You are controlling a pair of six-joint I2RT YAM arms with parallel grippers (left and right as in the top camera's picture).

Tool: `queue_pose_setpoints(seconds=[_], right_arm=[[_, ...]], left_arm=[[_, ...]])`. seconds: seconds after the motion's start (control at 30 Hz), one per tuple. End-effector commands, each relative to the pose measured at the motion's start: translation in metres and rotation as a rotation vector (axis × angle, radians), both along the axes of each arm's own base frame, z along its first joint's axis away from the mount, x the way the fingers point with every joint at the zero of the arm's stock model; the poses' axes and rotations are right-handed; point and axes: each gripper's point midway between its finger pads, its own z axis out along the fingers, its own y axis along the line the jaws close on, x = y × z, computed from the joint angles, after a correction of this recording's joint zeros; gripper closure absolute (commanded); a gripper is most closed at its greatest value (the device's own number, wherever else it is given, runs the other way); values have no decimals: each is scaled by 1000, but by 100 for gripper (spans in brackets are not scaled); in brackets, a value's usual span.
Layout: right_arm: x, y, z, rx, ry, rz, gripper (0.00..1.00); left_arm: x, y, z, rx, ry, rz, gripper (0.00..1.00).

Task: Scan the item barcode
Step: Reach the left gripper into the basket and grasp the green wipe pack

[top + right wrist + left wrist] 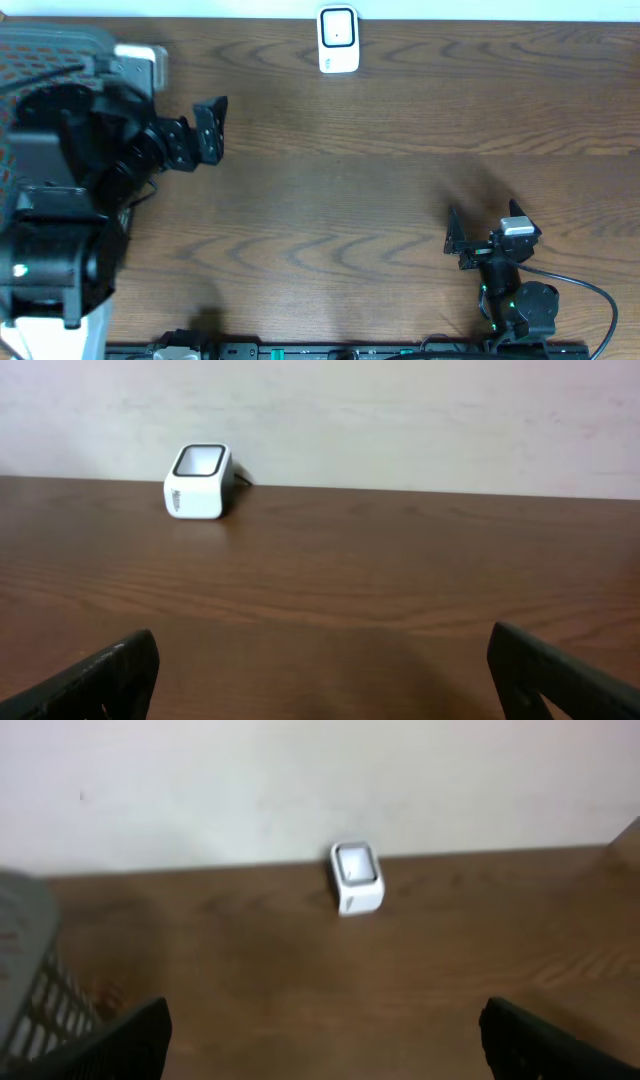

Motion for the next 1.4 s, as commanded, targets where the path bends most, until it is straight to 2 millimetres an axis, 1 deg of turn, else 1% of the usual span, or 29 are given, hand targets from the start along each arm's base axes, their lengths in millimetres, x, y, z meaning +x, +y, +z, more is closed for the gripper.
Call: queue_pose_setpoints(seconds=[0.0, 0.1, 0.2, 0.23, 0.27, 0.33, 0.4, 0.53, 0.63, 0.7, 0.77, 0.83, 0.9, 0.93, 1.0, 1.1, 1.17, 1.23, 1.37], right_arm=[[0, 3, 0, -3, 0, 12, 1], [0, 3, 0, -4, 0, 12, 1], [0, 3, 0, -4, 0, 12, 1], [0, 3, 0, -3, 0, 12, 1], [0, 3, 0, -4, 0, 12, 1], [0, 3, 0, -4, 0, 12, 1], [0, 3, 0, -4, 0, 12, 1], [0, 3, 0, -3, 0, 12, 1], [0, 3, 0, -3, 0, 12, 1], [0, 3, 0, -4, 0, 12, 1], [0, 3, 0, -3, 0, 12, 1], [0, 3, 0, -4, 0, 12, 1], [0, 3, 0, -4, 0, 12, 1], [0, 3, 0, -3, 0, 12, 1], [0, 3, 0, -4, 0, 12, 1], [0, 3, 0, -3, 0, 12, 1], [0, 3, 0, -3, 0, 12, 1], [0, 3, 0, -4, 0, 12, 1], [0, 3, 0, -4, 0, 12, 1]], left_arm=[[-5, -5, 9, -15, -8, -25, 2], [-1, -5, 7, 1, -11, -31, 3], [7, -5, 14, 0, -44, -28, 3], [10, -2, 19, 1, -63, -17, 3], [13, 5, 23, -1, -75, 21, 2], [19, 25, 31, -4, -85, 125, 2], [21, 49, 41, 10, -91, 228, 2], [19, 98, 56, 23, -88, 408, 2], [11, 142, 63, -20, -93, 597, 2], [-1, 178, 62, -84, -96, 769, 3], [-14, 206, 59, -128, -93, 896, 2], [-24, 226, 53, -140, -77, 974, 3], [-32, 246, 43, -138, -41, 1043, 3], [-36, 257, 35, -140, -10, 1080, 3], [-41, 272, 20, -144, 42, 1128, 3], [-44, 295, -13, -152, 145, 1189, 2], [-44, 306, -34, -141, 211, 1202, 2], [-42, 312, -52, -106, 270, 1186, 3], [-32, 318, -90, -9, 404, 1093, 2]])
